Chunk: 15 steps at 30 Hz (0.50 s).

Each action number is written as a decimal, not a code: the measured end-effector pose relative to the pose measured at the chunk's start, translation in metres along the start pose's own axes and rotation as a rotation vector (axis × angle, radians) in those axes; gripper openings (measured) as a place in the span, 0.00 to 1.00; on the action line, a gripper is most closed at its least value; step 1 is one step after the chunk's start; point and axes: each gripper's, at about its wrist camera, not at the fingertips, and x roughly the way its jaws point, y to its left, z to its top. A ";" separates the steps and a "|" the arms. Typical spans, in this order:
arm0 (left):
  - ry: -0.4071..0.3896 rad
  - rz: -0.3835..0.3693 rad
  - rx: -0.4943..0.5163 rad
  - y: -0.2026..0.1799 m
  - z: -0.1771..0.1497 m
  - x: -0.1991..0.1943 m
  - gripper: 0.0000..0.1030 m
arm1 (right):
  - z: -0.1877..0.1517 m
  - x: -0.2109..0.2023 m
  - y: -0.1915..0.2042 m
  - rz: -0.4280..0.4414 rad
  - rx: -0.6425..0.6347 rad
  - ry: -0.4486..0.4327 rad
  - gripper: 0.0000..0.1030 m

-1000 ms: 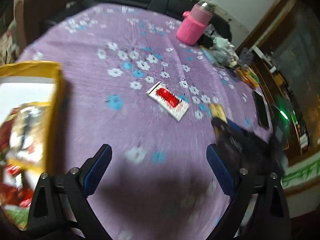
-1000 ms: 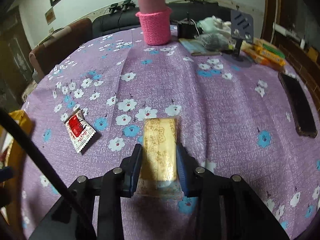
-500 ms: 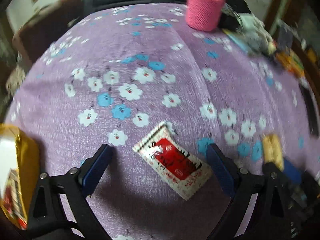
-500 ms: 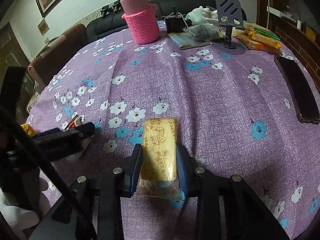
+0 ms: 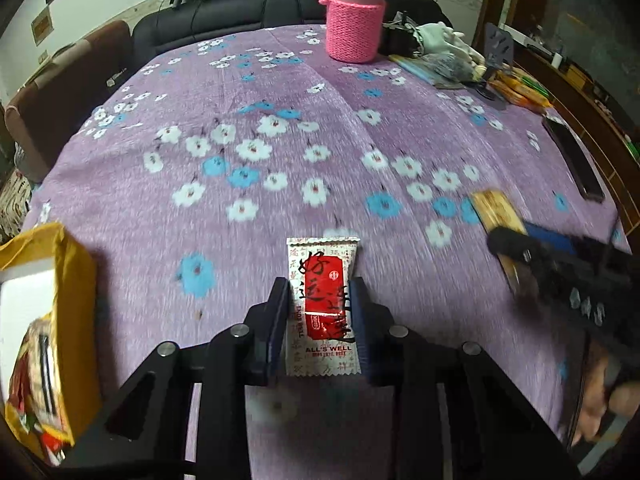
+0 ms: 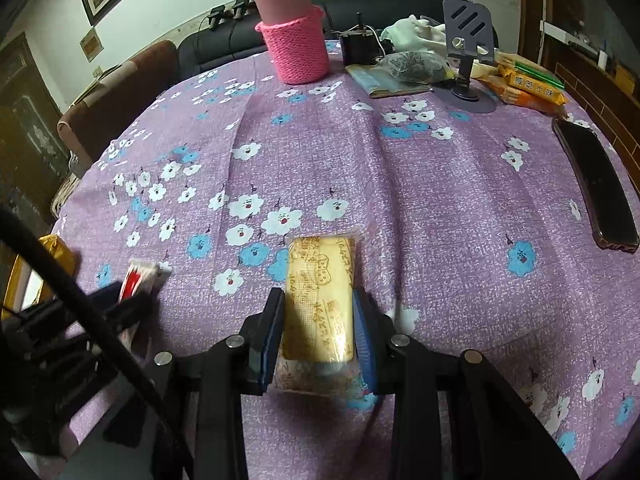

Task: Organize snacks
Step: 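Carry both snacks over the box and open both tools to drop them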

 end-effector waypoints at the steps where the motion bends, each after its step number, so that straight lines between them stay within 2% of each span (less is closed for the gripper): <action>1: -0.008 0.001 0.004 -0.002 -0.004 -0.005 0.32 | 0.000 0.000 0.000 0.004 0.001 0.000 0.32; 8: -0.073 -0.008 -0.023 0.003 -0.028 -0.038 0.32 | -0.002 -0.012 0.007 0.065 -0.018 -0.051 0.32; 15: -0.139 0.012 -0.055 0.015 -0.060 -0.079 0.32 | -0.007 -0.018 0.021 0.081 -0.058 -0.092 0.32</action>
